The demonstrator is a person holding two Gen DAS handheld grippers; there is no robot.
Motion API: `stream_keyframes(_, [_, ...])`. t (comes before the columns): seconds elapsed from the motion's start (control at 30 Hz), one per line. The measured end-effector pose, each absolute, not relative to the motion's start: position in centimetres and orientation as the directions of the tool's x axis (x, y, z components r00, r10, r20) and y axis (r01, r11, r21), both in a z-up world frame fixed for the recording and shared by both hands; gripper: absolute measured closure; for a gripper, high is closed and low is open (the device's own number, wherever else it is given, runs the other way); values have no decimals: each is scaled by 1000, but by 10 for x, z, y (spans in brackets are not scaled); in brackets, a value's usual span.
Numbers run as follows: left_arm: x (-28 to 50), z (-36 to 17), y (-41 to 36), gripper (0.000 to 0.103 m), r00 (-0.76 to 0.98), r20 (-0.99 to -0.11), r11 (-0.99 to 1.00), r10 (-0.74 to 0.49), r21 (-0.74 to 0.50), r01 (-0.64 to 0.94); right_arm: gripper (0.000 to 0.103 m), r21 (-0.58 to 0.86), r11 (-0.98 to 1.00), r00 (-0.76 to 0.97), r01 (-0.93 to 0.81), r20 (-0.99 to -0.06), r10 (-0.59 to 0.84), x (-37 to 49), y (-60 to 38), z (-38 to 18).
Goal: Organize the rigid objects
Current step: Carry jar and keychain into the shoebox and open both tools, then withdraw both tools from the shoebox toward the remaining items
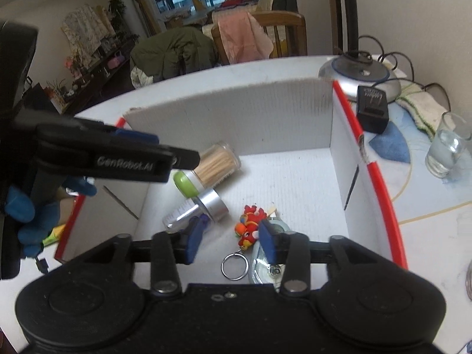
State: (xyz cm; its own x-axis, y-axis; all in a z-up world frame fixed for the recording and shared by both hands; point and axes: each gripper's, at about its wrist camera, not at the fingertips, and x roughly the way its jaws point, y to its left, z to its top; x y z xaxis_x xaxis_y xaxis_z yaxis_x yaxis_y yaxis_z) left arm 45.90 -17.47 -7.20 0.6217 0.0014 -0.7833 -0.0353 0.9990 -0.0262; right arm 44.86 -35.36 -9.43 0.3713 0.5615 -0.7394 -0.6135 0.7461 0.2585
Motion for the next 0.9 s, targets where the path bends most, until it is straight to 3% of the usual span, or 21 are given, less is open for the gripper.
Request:
stream_keyframes(0.4, [396,-31,-172,44,717,-695,996,-41,-84,-25,32,236,741,435,-629,-683,587,416,-359,-57])
stream_keyframes(0.47, [386,-27,-170,38,728,-685,996,-38,-84,-28,28,237,737,436,-633,-678,592,410,-358,-53])
stream_keyframes(0.63, [361,-20,-162,37,747,-664,995,-31,-91,-39,19,235,733,441,-638,-669,598,393,-352,-43])
stream_keyframes(0.73, [343,-16,-155,31,761,-649,993,-26,-104,-54,14,231,735,446,-637,-667,597,382,-348,-37])
stream_keyframes(0.9, [318,-9,-144,27,781,-625,988,-19,-130,-79,11,255,743,441,-618,-670,597,368,-341,-32])
